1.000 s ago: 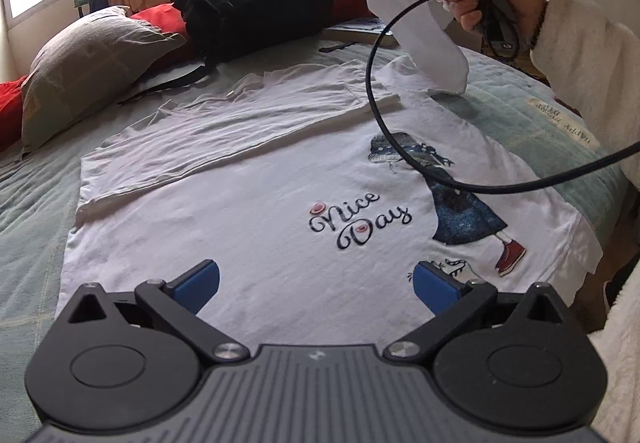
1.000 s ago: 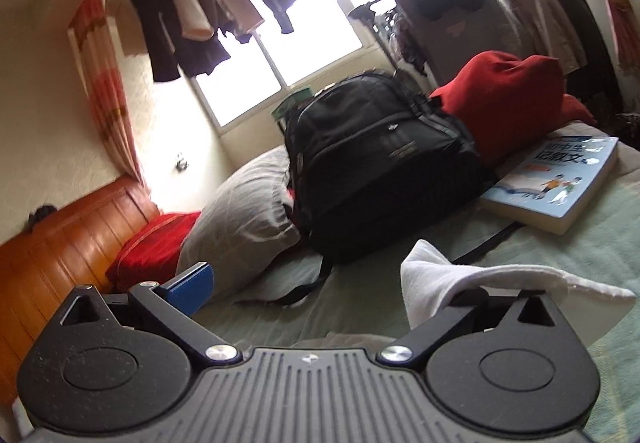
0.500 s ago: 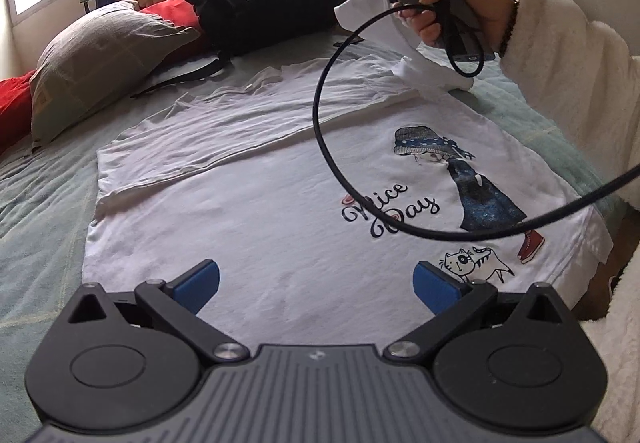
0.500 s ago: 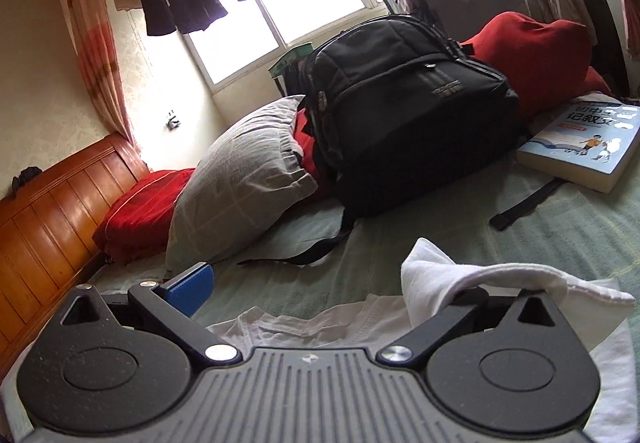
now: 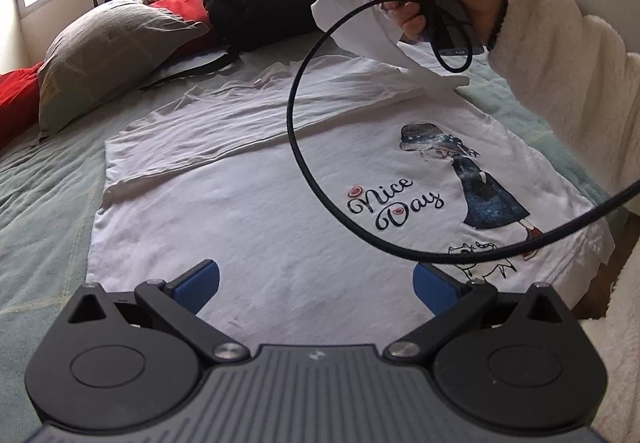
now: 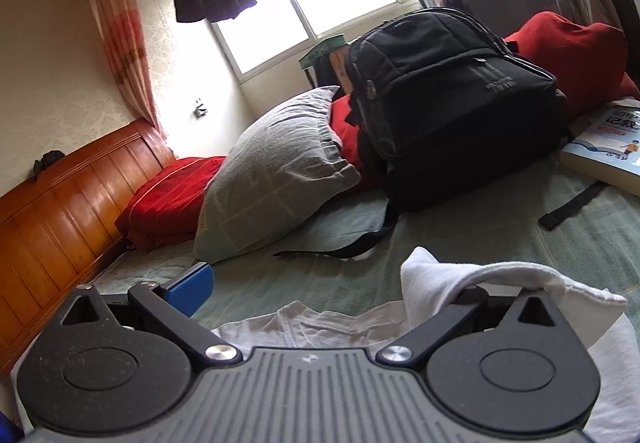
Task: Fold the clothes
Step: 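Carry the held sleeve across the shirt body with the right gripper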
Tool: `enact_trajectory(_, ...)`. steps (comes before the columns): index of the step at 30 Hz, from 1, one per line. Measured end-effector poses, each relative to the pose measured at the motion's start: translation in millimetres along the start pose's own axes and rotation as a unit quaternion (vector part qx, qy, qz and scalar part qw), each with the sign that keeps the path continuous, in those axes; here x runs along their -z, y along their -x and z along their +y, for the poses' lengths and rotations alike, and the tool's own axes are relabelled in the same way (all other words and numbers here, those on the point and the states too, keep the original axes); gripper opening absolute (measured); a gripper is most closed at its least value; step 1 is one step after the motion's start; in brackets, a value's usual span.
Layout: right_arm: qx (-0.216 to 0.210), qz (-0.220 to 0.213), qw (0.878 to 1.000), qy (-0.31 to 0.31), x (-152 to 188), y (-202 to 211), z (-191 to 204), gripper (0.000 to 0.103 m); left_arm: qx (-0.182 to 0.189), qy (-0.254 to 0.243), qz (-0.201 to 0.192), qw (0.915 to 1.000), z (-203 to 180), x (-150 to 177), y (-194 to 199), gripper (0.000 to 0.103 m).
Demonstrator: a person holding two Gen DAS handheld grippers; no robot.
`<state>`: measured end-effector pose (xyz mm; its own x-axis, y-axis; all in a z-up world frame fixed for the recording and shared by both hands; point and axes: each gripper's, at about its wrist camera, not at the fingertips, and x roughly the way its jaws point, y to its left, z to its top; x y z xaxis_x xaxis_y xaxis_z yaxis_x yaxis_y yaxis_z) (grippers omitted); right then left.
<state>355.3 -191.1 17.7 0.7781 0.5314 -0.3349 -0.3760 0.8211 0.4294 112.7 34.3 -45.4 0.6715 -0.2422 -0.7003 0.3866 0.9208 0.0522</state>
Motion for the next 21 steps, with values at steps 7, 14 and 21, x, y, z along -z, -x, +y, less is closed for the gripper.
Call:
enact_trajectory(7, -0.025, 0.011, 0.999, 0.042, 6, -15, 35, 0.103, -0.002, 0.001, 0.003, 1.0, 0, 2, 1, 0.102)
enact_trajectory(14, -0.048, 0.032, 0.996, 0.072, 18, -39, 64, 0.103, -0.005, 0.005, 0.006, 1.0, 2, 5, 4, 0.102)
enact_trajectory(21, -0.043, 0.068, 0.994, 0.08, 36, -60, 72, 0.103, -0.008, 0.012, 0.01, 0.9998, 5, 9, 3, 0.102)
